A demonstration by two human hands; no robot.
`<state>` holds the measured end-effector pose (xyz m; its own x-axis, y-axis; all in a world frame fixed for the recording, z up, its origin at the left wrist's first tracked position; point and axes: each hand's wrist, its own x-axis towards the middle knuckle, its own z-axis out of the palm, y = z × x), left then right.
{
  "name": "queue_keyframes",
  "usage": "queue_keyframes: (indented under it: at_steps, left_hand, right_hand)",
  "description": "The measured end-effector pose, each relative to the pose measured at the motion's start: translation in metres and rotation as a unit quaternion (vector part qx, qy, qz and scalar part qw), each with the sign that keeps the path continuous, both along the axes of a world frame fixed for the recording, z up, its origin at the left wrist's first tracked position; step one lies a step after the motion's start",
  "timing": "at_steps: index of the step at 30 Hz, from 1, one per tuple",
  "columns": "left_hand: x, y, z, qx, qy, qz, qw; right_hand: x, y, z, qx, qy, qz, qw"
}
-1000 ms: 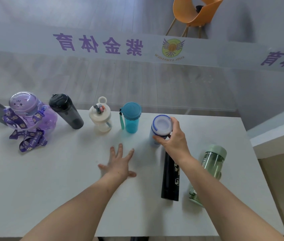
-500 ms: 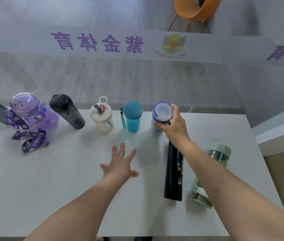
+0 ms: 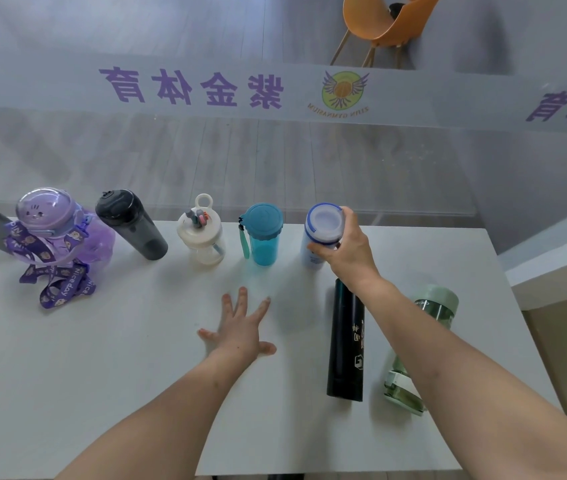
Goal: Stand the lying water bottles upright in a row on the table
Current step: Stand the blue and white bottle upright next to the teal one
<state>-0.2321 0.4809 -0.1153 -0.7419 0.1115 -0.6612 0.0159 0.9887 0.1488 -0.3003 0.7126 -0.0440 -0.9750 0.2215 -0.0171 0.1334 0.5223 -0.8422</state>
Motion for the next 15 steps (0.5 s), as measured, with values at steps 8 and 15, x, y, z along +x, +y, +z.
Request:
queue_keyframes:
  at_steps: [8,15]
  left_hand:
    - [-0.0003,-0.0010,-0.0009,0.000,-0.002,-0.006,1.000]
    - [-0.0015,-0.0032,0.0007,0.011,-0.010,-0.011,1.000]
  right_hand:
    - [0.0025,-0.0031,0.0018,0.015,-0.013,-0.018,1.000]
    - [0.0071,-0.0012,0.0050,-0.016,-0.062,-0.026,0.998]
